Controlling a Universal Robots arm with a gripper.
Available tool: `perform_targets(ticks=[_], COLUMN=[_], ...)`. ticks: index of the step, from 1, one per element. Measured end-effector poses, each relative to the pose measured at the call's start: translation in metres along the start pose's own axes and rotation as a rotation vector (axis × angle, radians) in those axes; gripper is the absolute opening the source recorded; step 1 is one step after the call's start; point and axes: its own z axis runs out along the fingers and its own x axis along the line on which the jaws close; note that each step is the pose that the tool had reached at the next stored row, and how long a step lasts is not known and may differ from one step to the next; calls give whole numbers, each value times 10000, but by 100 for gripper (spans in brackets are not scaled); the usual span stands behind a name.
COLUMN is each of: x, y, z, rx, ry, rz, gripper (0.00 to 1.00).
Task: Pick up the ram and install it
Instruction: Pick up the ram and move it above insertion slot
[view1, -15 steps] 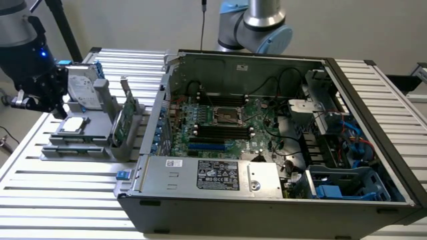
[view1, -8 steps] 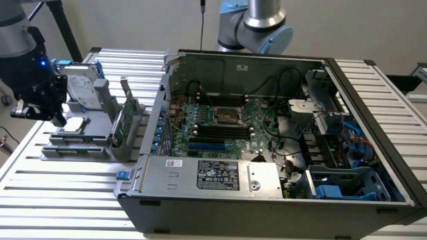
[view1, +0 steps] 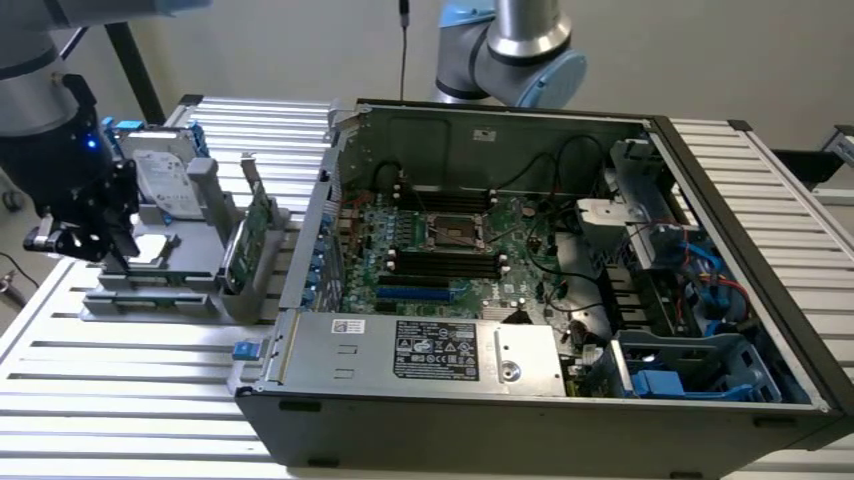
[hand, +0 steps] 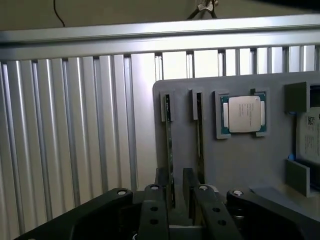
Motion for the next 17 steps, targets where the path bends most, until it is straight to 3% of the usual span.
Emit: perform_targets(ticks=[3,4,11,17], x=[11,14,28,27], y=[-1,-2,-5,-9], z=[56,73,201,310], rx=[4,4,7,7], ry=[1,2,-3,-58], rz=[-139,-186,-344,-423], gripper=[36,42,42,42])
